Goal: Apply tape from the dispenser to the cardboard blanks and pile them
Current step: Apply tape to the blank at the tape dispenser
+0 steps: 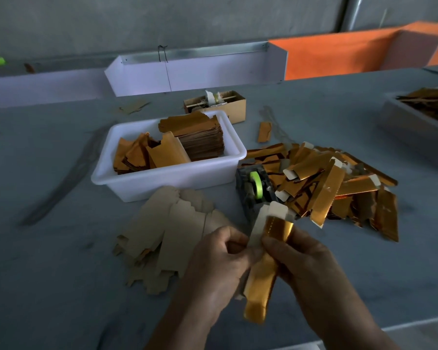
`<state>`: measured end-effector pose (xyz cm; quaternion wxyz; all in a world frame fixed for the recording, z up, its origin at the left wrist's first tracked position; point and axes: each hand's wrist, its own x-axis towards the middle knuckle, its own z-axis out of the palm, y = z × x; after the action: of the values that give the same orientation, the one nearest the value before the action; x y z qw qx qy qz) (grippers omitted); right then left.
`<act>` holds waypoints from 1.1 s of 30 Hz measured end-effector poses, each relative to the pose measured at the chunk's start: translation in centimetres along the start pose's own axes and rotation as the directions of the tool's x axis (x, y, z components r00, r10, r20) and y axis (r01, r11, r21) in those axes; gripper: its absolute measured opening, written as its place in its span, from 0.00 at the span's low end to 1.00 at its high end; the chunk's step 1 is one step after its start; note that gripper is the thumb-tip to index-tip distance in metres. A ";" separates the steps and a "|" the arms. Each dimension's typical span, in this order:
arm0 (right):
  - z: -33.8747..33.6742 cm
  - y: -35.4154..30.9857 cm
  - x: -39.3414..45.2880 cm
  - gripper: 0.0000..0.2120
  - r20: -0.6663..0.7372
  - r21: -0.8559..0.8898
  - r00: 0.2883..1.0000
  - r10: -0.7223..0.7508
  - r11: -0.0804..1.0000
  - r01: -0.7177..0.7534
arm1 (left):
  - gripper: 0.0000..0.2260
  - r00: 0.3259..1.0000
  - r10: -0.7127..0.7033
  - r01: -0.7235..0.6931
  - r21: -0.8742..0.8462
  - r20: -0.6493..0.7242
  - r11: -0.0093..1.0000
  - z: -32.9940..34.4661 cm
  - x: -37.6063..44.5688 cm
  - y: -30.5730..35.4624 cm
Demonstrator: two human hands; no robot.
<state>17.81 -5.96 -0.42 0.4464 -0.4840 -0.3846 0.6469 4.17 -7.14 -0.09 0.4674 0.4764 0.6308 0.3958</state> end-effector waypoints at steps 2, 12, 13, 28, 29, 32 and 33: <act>0.3 0.0 0.1 0.08 -0.039 0.000 0.999 0.002 1.000 -0.002 | 0.03 0.991 0.066 -0.066 0.004 -0.113 0.998 0.4 0.0 -0.2; 1.1 0.1 -0.2 0.05 -0.136 -0.018 0.990 -0.032 0.999 0.030 | 0.12 0.721 0.689 -0.318 0.847 -0.076 0.426 3.6 -1.5 -0.3; 1.0 0.1 -0.3 0.04 -0.131 -0.020 0.991 -0.024 1.000 0.021 | 0.13 0.711 0.702 -0.289 0.894 -0.039 0.343 4.0 -1.8 -0.3; -1.2 0.4 -0.2 0.12 -0.021 0.104 0.996 0.088 0.991 -0.086 | 0.03 0.994 -0.069 0.076 0.092 -0.081 0.993 2.8 -1.6 -0.8; -1.1 0.4 -0.3 0.12 -0.003 0.086 0.996 0.087 0.993 -0.087 | 0.01 0.992 -0.126 0.126 0.006 -0.023 0.992 2.2 -1.4 -0.7; -1.2 0.2 0.4 0.07 -0.094 -0.190 0.993 -0.074 0.980 0.055 | 0.05 0.981 -0.184 0.167 -0.211 -0.063 0.963 1.4 -0.6 -0.9; -1.4 -0.1 0.8 0.05 -0.150 -0.342 0.971 -0.184 0.932 0.124 | 0.05 0.973 -0.196 0.156 -0.280 -0.119 0.947 1.3 -0.3 -1.0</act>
<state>19.12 -5.11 -0.87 0.4413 -0.5765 -0.4825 0.4900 5.20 -7.55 -1.26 0.5141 0.3201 0.6435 0.4681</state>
